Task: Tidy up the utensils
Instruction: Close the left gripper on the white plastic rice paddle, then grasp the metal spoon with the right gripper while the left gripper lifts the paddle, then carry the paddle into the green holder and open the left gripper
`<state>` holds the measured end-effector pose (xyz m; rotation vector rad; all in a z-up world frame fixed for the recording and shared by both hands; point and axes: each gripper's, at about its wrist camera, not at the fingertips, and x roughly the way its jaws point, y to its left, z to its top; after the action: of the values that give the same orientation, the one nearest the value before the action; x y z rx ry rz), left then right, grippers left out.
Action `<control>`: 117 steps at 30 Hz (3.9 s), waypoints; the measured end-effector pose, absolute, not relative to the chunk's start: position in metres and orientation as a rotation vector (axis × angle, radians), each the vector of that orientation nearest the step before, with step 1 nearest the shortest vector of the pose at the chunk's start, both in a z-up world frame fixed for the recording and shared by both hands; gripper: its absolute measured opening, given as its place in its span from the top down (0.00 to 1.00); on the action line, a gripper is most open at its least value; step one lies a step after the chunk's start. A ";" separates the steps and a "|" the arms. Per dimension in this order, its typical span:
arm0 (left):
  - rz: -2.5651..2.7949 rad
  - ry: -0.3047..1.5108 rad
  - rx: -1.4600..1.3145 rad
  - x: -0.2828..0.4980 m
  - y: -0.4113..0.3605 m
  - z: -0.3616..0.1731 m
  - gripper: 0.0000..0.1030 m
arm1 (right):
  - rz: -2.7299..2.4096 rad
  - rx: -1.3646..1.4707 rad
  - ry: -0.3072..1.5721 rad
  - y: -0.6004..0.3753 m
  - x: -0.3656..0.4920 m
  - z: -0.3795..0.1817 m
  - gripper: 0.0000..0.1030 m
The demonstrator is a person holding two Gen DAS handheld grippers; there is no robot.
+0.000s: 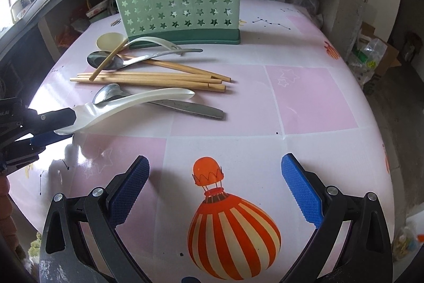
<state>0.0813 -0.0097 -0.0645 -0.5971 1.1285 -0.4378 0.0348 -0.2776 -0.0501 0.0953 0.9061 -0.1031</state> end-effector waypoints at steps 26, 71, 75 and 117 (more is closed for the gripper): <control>-0.389 1.061 -0.403 0.063 0.060 -0.045 0.91 | 0.084 -0.084 0.714 -0.269 0.036 0.012 0.12; -0.352 0.882 -0.325 0.048 0.107 -0.017 0.94 | 0.570 -0.477 0.852 -0.204 0.093 -0.021 0.97; -0.340 0.852 -0.316 0.043 0.110 -0.001 0.97 | 0.556 -0.418 0.828 -0.217 0.080 -0.012 0.97; -0.449 0.568 0.221 0.191 -0.074 0.169 0.98 | 0.358 0.063 0.420 -0.334 0.055 0.073 1.00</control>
<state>0.1906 -0.0737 0.1689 0.2213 0.5681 -0.4489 0.0550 -0.3343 0.0728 0.0625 0.4201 0.3585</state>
